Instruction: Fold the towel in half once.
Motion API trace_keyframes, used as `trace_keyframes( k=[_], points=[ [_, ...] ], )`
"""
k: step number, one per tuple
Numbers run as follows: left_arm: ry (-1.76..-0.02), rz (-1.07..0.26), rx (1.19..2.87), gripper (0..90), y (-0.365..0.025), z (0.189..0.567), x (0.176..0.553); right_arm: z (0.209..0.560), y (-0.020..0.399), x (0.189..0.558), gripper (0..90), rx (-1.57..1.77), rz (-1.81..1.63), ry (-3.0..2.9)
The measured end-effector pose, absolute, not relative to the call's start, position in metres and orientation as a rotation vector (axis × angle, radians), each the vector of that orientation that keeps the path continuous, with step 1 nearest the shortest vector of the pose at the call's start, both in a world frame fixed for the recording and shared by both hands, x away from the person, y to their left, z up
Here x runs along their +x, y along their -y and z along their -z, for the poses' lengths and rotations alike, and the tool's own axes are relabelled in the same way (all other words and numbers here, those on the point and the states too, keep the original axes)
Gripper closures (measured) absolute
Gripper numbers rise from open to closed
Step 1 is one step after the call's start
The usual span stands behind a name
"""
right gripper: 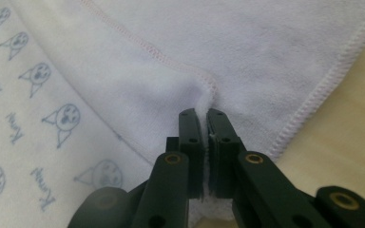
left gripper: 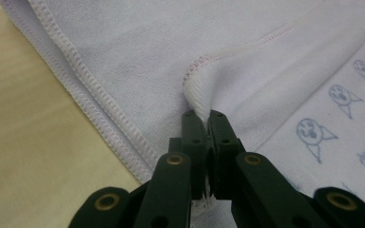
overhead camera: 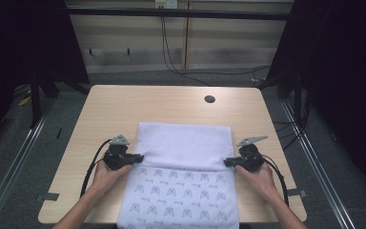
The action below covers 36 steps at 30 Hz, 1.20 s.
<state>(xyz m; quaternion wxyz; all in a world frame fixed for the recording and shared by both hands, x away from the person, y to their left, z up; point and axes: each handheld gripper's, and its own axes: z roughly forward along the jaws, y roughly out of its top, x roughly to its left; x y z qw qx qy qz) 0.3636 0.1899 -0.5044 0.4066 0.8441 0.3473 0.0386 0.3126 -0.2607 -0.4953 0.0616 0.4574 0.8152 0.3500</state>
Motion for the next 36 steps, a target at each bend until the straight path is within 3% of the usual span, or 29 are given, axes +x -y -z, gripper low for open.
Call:
trace_keyframes(
  k=[9,22,30,33,36],
  points=[
    [-0.969,-0.203,2.099,87.5,-0.179,0.506,0.413,0.498,0.261,0.363,86.4,1.442,-1.038,-2.38],
    [-1.021,-0.237,2.038,87.5,-0.179,0.51,0.439,0.499,0.259,0.422,86.3,1.523,-0.996,-2.286],
    [-1.073,-0.282,2.028,87.4,-0.172,0.51,0.455,0.5,0.257,0.435,86.3,1.574,-0.986,-2.222],
    [-1.086,-0.368,2.045,87.4,-0.164,0.508,0.456,0.503,0.259,0.436,86.4,1.593,-1.027,-2.192],
    [-1.112,-0.309,2.009,87.4,-0.169,0.509,0.456,0.503,0.259,0.435,86.3,1.59,-1.031,-2.187]
  ],
)
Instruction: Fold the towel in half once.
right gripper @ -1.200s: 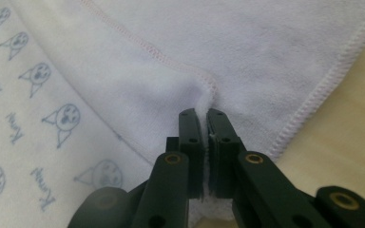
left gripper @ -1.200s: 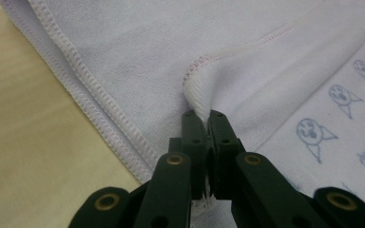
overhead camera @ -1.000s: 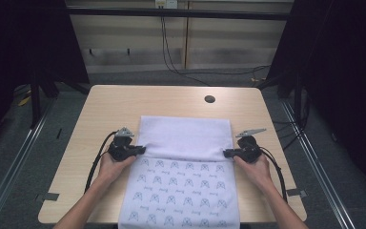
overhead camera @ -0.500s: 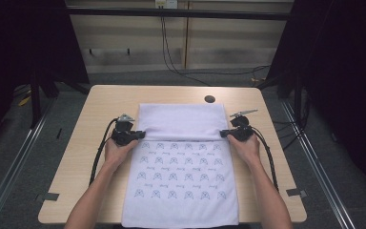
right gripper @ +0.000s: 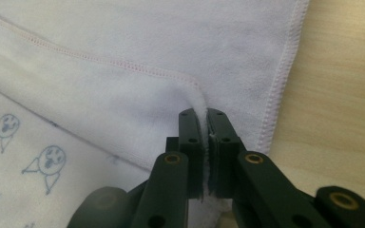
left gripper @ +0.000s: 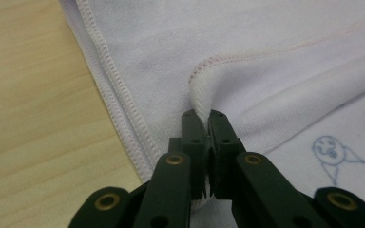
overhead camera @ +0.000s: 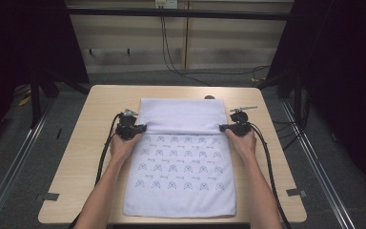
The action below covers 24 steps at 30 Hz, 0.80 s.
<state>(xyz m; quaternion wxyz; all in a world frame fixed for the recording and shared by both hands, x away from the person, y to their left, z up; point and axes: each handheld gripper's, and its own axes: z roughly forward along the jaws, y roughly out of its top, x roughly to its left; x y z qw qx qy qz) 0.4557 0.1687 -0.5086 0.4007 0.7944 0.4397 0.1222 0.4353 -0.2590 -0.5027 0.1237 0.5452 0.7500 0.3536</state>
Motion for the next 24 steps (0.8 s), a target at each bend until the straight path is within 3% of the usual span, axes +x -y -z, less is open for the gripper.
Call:
trace_keyframes(
  k=[10,24],
  points=[
    [-0.995,-0.274,1.947,87.3,-0.188,0.476,0.444,0.48,0.267,0.428,86.2,1.513,-1.19,-2.145],
    [-0.827,-0.279,1.791,87.1,-0.208,0.404,0.421,0.381,0.28,0.402,86.2,1.252,-1.409,-2.078]
  ],
)
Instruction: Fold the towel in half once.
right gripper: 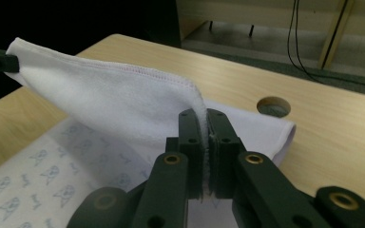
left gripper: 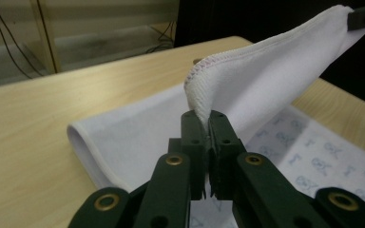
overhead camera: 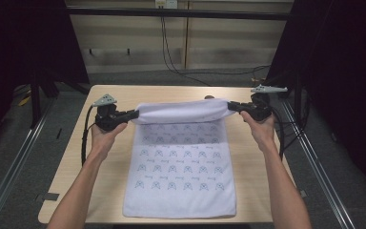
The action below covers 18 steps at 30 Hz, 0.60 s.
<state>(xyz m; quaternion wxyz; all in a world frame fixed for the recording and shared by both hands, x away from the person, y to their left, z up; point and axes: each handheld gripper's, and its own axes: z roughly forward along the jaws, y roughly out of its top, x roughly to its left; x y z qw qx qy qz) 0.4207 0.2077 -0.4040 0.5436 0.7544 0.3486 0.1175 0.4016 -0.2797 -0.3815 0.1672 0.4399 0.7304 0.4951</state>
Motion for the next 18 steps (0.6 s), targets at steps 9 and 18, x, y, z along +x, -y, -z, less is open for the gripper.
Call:
trace_keyframes(
  k=[9,18],
  points=[
    [-0.719,-0.322,1.751,87.1,-0.221,0.349,0.407,0.343,0.28,0.391,86.2,1.164,-1.484,-2.064],
    [-0.664,-0.307,1.694,87.1,-0.23,0.327,0.385,0.306,0.28,0.372,86.2,1.078,-1.518,-2.081]
  ],
)
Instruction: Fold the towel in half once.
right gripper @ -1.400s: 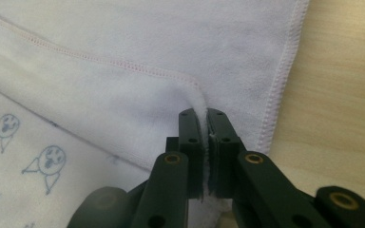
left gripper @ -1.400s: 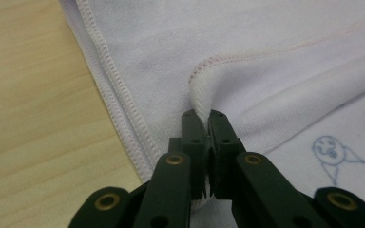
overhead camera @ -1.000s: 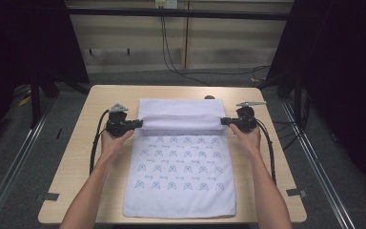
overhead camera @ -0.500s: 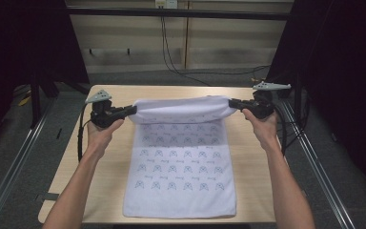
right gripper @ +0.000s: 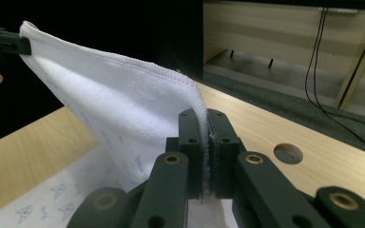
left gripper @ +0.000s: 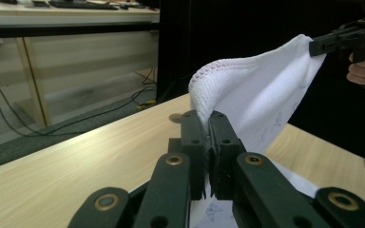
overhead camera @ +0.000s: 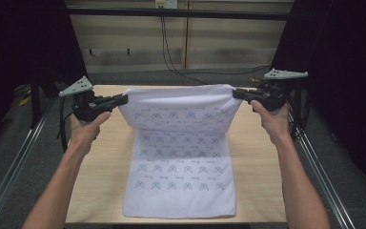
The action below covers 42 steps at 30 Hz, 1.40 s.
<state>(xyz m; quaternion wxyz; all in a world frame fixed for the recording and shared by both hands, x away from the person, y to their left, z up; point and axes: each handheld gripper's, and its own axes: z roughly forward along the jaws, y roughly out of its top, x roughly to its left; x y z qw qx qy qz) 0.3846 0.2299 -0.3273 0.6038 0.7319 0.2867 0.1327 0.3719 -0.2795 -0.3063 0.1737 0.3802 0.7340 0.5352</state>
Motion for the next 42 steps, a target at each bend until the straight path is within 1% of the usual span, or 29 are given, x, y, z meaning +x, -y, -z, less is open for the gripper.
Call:
trace_keyframes(
  k=[2,8,10,12,14,15,16,18,20,23,25,26,27,29,30,31,32,33,35,36,37,38,42],
  points=[
    [-0.652,-0.251,1.641,87.1,-0.232,0.323,0.374,0.297,0.283,0.362,86.2,1.05,-1.554,-2.067],
    [-0.611,-0.259,1.689,87.2,-0.235,0.326,0.352,0.296,0.285,0.342,86.2,1.007,-1.562,-2.092],
    [-0.614,-0.252,1.7,87.1,-0.237,0.333,0.343,0.3,0.284,0.332,86.2,0.993,-1.571,-2.112],
    [-0.624,-0.177,1.699,87.1,-0.241,0.351,0.334,0.31,0.28,0.314,86.2,0.959,-1.529,-2.163],
    [-0.636,-0.187,1.726,87.1,-0.242,0.357,0.332,0.314,0.278,0.309,86.2,0.957,-1.507,-2.189],
    [-0.639,-0.187,1.736,87.1,-0.242,0.362,0.329,0.321,0.277,0.3,86.2,0.956,-1.479,-2.232],
    [-0.655,-0.153,1.726,87.1,-0.244,0.372,0.324,0.325,0.276,0.295,86.2,0.951,-1.472,-2.25],
    [-0.656,-0.148,1.731,87.1,-0.245,0.377,0.322,0.328,0.275,0.29,86.2,0.948,-1.455,-2.266],
    [-0.666,-0.13,1.755,87.1,-0.245,0.389,0.313,0.338,0.274,0.276,86.1,0.932,-1.442,-2.305],
    [-0.658,-0.114,1.781,86.9,-0.246,0.399,0.302,0.351,0.276,0.264,85.9,0.929,-1.48,-2.33],
    [-0.67,-0.071,1.774,86.8,-0.247,0.41,0.296,0.362,0.277,0.256,85.7,0.948,-1.491,-2.349],
    [-0.67,-0.071,1.774,86.9,-0.247,0.41,0.296,0.362,0.277,0.256,85.7,0.948,-1.491,-2.349],
    [-0.681,-0.054,1.793,86.8,-0.247,0.423,0.29,0.375,0.278,0.247,85.6,0.966,-1.492,-2.378],
    [-0.678,-0.028,1.813,86.7,-0.246,0.434,0.284,0.388,0.278,0.238,85.6,0.981,-1.467,-2.42],
    [-0.678,-0.028,1.813,86.7,-0.246,0.434,0.284,0.388,0.278,0.238,85.6,0.981,-1.467,-2.42],
    [-0.682,-0.02,1.839,86.6,-0.245,0.443,0.28,0.401,0.277,0.23,85.5,0.997,-1.445,-2.451],
    [-0.682,-0.02,1.839,86.5,-0.245,0.443,0.28,0.401,0.277,0.23,85.5,0.997,-1.445,-2.451],
    [-0.688,-0.015,1.847,86.6,-0.244,0.447,0.278,0.415,0.277,0.225,85.5,1.018,-1.463,-2.466],
    [-0.691,-0.001,1.875,86.4,-0.244,0.455,0.272,0.428,0.277,0.221,85.5,1.048,-1.463,-2.487],
    [-0.691,-0.001,1.875,86.2,-0.244,0.455,0.272,0.428,0.277,0.221,85.5,1.048,-1.463,-2.487],
    [-0.687,0.011,1.879,86.0,-0.244,0.458,0.269,0.441,0.277,0.217,85.3,1.074,-1.468,-2.504],
    [-0.686,0.02,1.905,85.9,-0.243,0.464,0.265,0.446,0.277,0.215,85.2,1.084,-1.46,-2.511],
    [-0.683,0.045,1.95,85.8,-0.24,0.473,0.26,0.457,0.277,0.211,84.7,1.103,-1.448,-2.547]
  ],
)
